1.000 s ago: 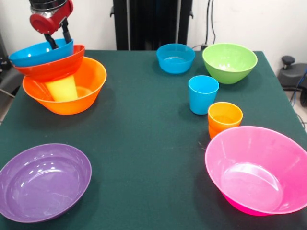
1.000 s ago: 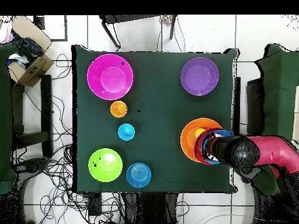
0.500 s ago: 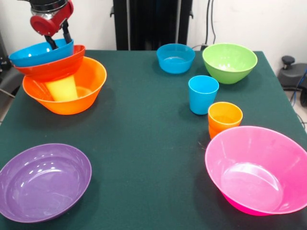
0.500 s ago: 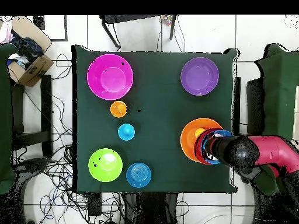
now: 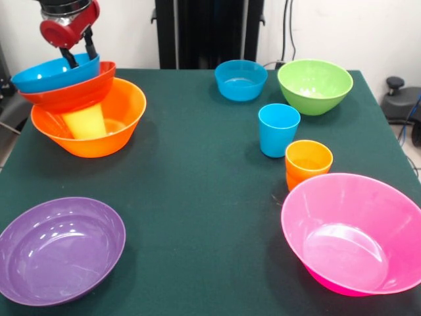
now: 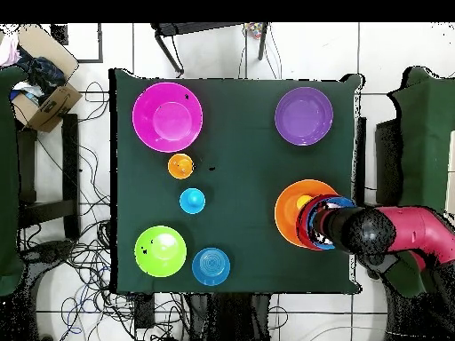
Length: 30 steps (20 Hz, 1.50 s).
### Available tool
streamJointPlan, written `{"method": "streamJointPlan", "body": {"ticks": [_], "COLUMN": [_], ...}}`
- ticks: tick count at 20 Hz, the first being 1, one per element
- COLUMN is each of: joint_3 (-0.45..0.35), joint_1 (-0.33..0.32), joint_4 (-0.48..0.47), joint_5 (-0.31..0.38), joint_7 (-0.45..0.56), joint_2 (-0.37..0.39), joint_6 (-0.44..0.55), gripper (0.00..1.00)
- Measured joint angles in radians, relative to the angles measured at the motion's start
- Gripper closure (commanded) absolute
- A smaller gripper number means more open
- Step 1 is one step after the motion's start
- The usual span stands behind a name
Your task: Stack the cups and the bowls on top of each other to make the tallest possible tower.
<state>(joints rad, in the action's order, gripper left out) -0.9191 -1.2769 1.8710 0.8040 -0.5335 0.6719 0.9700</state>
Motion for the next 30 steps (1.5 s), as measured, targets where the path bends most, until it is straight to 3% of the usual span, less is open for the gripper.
{"method": "streamJointPlan", "body": {"ticks": [11, 30], "joint_3": [-0.002, -0.005], "joint_1": [0.027, 0.055], "joint_4": [0.001, 0.008], "joint_5": [-0.007, -0.028], "joint_7": [0.0, 0.0], "joint_2": [0.053, 0.069], "joint_6": [0.0, -0.044], "gripper": [0.0, 0.0]}}
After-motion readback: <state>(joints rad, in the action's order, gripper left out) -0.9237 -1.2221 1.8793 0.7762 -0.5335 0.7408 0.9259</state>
